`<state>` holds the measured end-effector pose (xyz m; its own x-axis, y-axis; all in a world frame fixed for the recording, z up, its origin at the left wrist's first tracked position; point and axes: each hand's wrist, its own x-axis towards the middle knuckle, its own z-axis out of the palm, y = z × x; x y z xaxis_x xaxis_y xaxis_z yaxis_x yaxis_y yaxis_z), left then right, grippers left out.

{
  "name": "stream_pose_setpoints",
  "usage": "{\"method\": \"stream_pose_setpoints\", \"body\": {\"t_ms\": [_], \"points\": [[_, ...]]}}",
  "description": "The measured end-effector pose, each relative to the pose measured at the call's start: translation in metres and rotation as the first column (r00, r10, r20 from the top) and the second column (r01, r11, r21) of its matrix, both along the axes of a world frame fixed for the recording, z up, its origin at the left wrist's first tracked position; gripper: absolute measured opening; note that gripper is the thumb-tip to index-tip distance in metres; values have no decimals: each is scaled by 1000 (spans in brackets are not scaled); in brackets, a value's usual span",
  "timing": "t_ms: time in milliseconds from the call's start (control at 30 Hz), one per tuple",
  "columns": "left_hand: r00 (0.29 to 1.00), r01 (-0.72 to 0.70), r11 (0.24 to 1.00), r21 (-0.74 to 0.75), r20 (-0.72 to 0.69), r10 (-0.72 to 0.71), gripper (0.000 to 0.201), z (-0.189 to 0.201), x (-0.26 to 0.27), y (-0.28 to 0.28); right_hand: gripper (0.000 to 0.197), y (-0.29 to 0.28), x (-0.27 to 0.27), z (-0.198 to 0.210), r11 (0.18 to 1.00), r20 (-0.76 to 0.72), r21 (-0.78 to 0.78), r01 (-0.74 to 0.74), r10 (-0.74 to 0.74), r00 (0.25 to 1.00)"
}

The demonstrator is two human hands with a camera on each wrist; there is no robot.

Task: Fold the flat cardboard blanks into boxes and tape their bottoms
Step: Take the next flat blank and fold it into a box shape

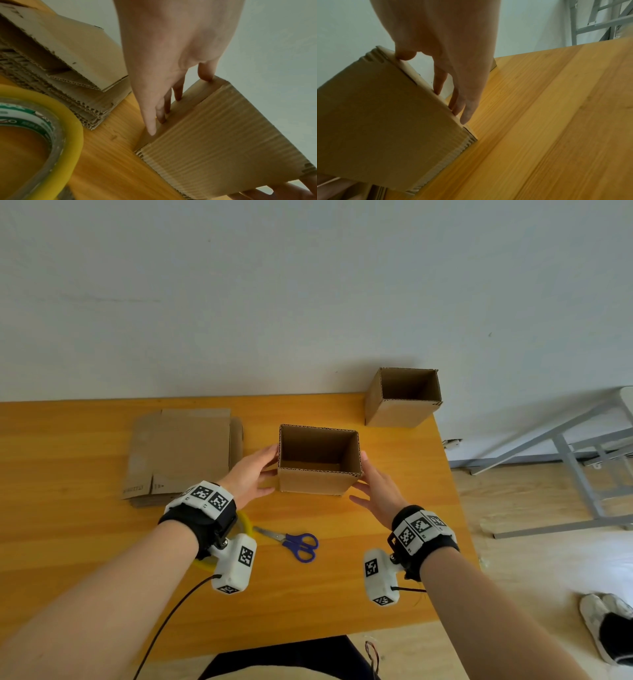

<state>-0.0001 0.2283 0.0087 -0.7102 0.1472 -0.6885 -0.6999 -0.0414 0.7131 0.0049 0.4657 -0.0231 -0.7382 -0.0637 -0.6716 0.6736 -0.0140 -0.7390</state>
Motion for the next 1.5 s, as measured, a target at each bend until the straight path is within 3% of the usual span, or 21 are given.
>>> {"method": "stream_pose_setpoints", "body": {"t_ms": [133, 333, 633, 767, 867, 1000, 1133, 1233, 1367, 1500], "points": [[1000, 9, 1000, -5, 17, -9, 58, 2, -1, 2, 59, -1, 1, 2, 999, 9, -34, -26, 26, 1000], [995, 88, 986, -142, -38, -94, 61, 4, -6, 4, 50, -1, -3, 2, 996, -15, -11, -87, 87, 996], [983, 136, 977, -166, -102, -155, 77, 5, -10, 7, 59, -3, -16, 1, 986, -8, 22, -168, 168, 986], [968, 154, 974, -169, -174, -183, 82, 5, -11, 9, 52, -6, -17, 0, 993, -8, -38, -114, 113, 994], [972, 134, 983, -126, -175, -155, 71, 3, -12, 4, 52, -6, -20, 3, 992, -21, -23, -123, 122, 992], [972, 106, 991, -78, -203, -120, 45, 2, -12, 2, 58, -1, -22, 4, 984, -64, -161, -75, 65, 996], [984, 59, 997, -56, -168, -68, 33, -2, -13, 1, 41, -3, -18, 6, 981, -146, -181, -76, 50, 988], [982, 134, 991, -24, -130, -136, 25, -1, -13, -2, 40, -3, -19, 8, 985, -140, -148, -84, 63, 988], [947, 250, 962, -111, -180, -267, 49, -2, -12, -6, 49, -1, -19, 12, 992, -124, -105, -74, 60, 990], [907, 211, 932, -296, -297, -300, 33, -3, -17, -1, 44, -7, -19, 16, 992, -213, 57, -112, 121, 969]]}}
